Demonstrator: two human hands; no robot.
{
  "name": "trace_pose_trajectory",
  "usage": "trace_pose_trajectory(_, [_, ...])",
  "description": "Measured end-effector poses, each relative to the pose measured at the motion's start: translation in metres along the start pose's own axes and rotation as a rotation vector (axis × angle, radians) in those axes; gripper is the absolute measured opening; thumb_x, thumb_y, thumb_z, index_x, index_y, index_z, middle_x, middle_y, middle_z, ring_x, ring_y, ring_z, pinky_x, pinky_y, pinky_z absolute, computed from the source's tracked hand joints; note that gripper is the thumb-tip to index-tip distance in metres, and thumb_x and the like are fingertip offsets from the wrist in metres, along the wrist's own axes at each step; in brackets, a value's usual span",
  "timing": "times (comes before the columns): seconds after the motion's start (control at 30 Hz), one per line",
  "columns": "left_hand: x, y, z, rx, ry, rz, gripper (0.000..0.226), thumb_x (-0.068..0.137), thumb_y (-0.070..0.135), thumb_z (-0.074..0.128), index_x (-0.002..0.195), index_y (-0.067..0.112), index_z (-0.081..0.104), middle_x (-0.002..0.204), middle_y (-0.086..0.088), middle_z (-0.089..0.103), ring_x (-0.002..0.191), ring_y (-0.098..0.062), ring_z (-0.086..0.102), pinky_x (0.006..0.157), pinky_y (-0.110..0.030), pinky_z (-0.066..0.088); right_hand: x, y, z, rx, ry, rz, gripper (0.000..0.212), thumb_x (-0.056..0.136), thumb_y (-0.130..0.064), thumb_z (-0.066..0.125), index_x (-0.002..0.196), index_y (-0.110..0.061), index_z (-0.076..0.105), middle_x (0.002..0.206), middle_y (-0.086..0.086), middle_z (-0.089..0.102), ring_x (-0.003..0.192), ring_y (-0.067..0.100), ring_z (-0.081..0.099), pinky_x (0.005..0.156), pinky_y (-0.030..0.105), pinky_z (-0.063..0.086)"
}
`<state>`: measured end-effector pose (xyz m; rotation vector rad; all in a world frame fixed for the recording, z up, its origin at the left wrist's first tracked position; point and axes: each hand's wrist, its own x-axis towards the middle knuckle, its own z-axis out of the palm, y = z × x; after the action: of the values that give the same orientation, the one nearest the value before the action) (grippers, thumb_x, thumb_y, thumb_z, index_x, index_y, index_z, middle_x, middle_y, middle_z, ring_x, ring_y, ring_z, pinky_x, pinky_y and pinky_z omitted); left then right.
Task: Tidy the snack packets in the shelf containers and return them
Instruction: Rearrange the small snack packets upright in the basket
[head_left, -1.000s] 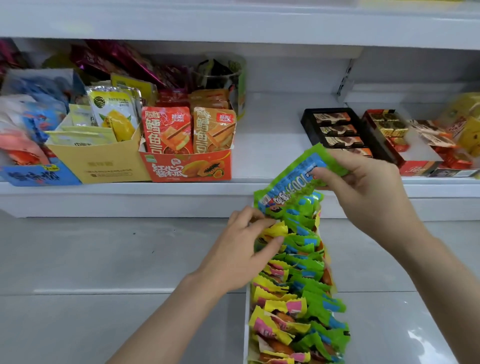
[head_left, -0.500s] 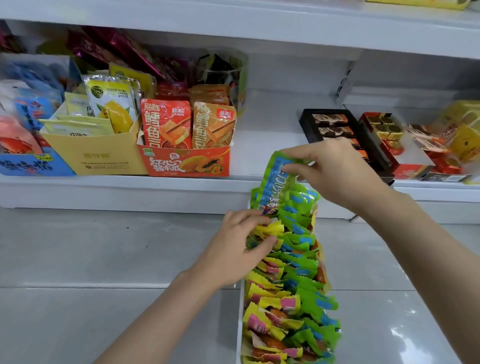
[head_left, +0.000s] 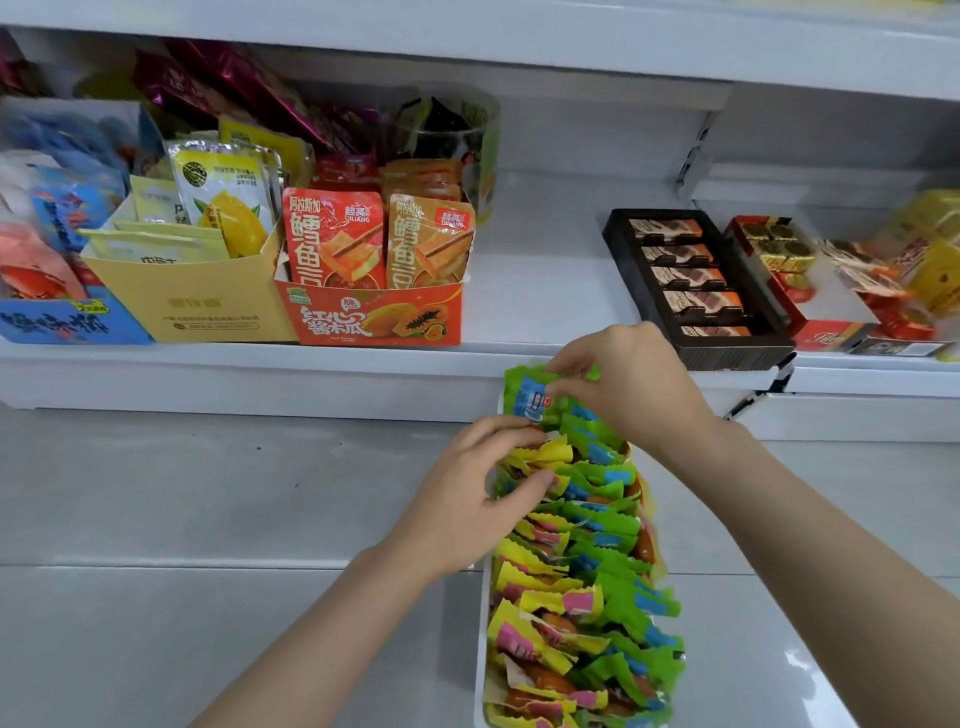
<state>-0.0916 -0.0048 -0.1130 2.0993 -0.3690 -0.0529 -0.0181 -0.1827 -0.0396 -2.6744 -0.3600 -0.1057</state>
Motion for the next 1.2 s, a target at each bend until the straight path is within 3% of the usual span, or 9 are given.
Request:
trace_pose_trajectory(0.17, [-0.003, -0.002, 0.002, -0.039, 0.022, -0.013, 0.034, 0.09, 0.039, 0.065, 0.123, 0.029, 0.065, 0.133, 0.019, 0.048, 0.125, 0.003, 0.048, 0.106, -0.022, 0.04, 0.005, -0.006, 0.019, -0.237, -0.1, -0.043, 0.021, 0.09, -0.043, 0.067, 0.105, -0.033, 0.076, 0.101, -0.001, 0.073, 0.107, 0.019, 0.057, 0.094, 0.034, 0.036])
trace_pose_trajectory(0.4, [0.002, 0.0, -0.001, -0.013, -0.046, -0.03, 0.027, 0.089, 0.04, 0.068, 0.115, 0.035, 0.063, 0.156, 0.03, 0.011, 0.131, 0.013, 0.036, 0.088, 0.001, 0.035, -0.002, -0.003, 0.019, -0.258, -0.15, -0.092, 0.022, 0.094, -0.047, 0.06, 0.108, -0.038, 0.074, 0.103, -0.011, 0.073, 0.108, 0.015, 0.054, 0.092, 0.035, 0.031])
trace_pose_trajectory(0.5, [0.008, 0.003, -0.006, 0.008, -0.061, 0.009, 0.024, 0.089, 0.038, 0.069, 0.111, 0.032, 0.063, 0.149, 0.029, 0.03, 0.132, 0.012, 0.037, 0.094, -0.008, 0.038, -0.004, 0.001, 0.012, -0.197, -0.188, -0.127, 0.023, 0.099, -0.043, 0.055, 0.106, -0.034, 0.075, 0.098, -0.007, 0.074, 0.105, 0.02, 0.058, 0.088, 0.036, 0.034])
trace_pose_trajectory(0.6, [0.009, 0.003, -0.006, 0.047, -0.048, 0.028, 0.028, 0.09, 0.037, 0.068, 0.115, 0.025, 0.064, 0.135, 0.017, 0.044, 0.126, 0.003, 0.045, 0.103, -0.019, 0.038, -0.002, 0.012, 0.003, -0.097, 0.043, -0.106, 0.021, 0.099, -0.031, 0.058, 0.108, -0.024, 0.076, 0.107, 0.0, 0.074, 0.106, 0.026, 0.062, 0.091, 0.044, 0.045])
trace_pose_trajectory(0.7, [0.007, 0.002, -0.005, 0.077, -0.028, 0.024, 0.028, 0.091, 0.038, 0.068, 0.116, 0.026, 0.064, 0.134, 0.017, 0.045, 0.129, -0.004, 0.039, 0.104, -0.02, 0.032, 0.001, 0.014, 0.008, -0.125, -0.003, -0.07, 0.025, 0.094, -0.034, 0.065, 0.117, -0.026, 0.072, 0.122, -0.001, 0.062, 0.115, 0.021, 0.056, 0.096, 0.046, 0.043])
trace_pose_trajectory(0.83, [0.007, 0.003, -0.007, 0.133, -0.023, 0.047, 0.027, 0.089, 0.037, 0.07, 0.114, 0.026, 0.065, 0.131, 0.016, 0.048, 0.128, -0.01, 0.033, 0.105, -0.022, 0.026, 0.003, 0.01, 0.023, -0.069, 0.0, -0.032, 0.025, 0.09, -0.041, 0.069, 0.11, -0.027, 0.074, 0.118, 0.001, 0.056, 0.115, 0.021, 0.051, 0.096, 0.045, 0.041])
trace_pose_trajectory(0.97, [0.008, 0.003, -0.008, 0.132, -0.03, 0.07, 0.029, 0.089, 0.035, 0.071, 0.115, 0.022, 0.066, 0.13, 0.011, 0.049, 0.128, -0.004, 0.039, 0.105, -0.011, 0.026, 0.01, 0.004, 0.03, -0.151, 0.003, 0.001, 0.021, 0.086, -0.043, 0.072, 0.102, -0.03, 0.075, 0.116, 0.0, 0.056, 0.115, 0.023, 0.047, 0.092, 0.039, 0.036])
trace_pose_trajectory(1.03, [0.007, 0.001, -0.007, 0.117, -0.04, 0.056, 0.031, 0.09, 0.037, 0.069, 0.117, 0.024, 0.065, 0.133, 0.014, 0.047, 0.129, -0.001, 0.041, 0.107, -0.016, 0.031, 0.011, 0.002, 0.033, -0.215, -0.003, 0.022, 0.022, 0.088, -0.044, 0.069, 0.106, -0.032, 0.075, 0.119, 0.0, 0.055, 0.117, 0.024, 0.045, 0.092, 0.038, 0.032])
trace_pose_trajectory(1.2, [0.003, -0.001, -0.009, 0.08, -0.053, 0.044, 0.033, 0.092, 0.04, 0.067, 0.123, 0.029, 0.063, 0.138, 0.021, 0.047, 0.132, 0.002, 0.042, 0.11, -0.021, 0.034, 0.003, -0.01, 0.008, 0.0, 0.173, -0.064, 0.014, 0.092, -0.022, 0.069, 0.091, -0.01, 0.076, 0.11, 0.004, 0.068, 0.106, 0.026, 0.059, 0.092, 0.039, 0.044])
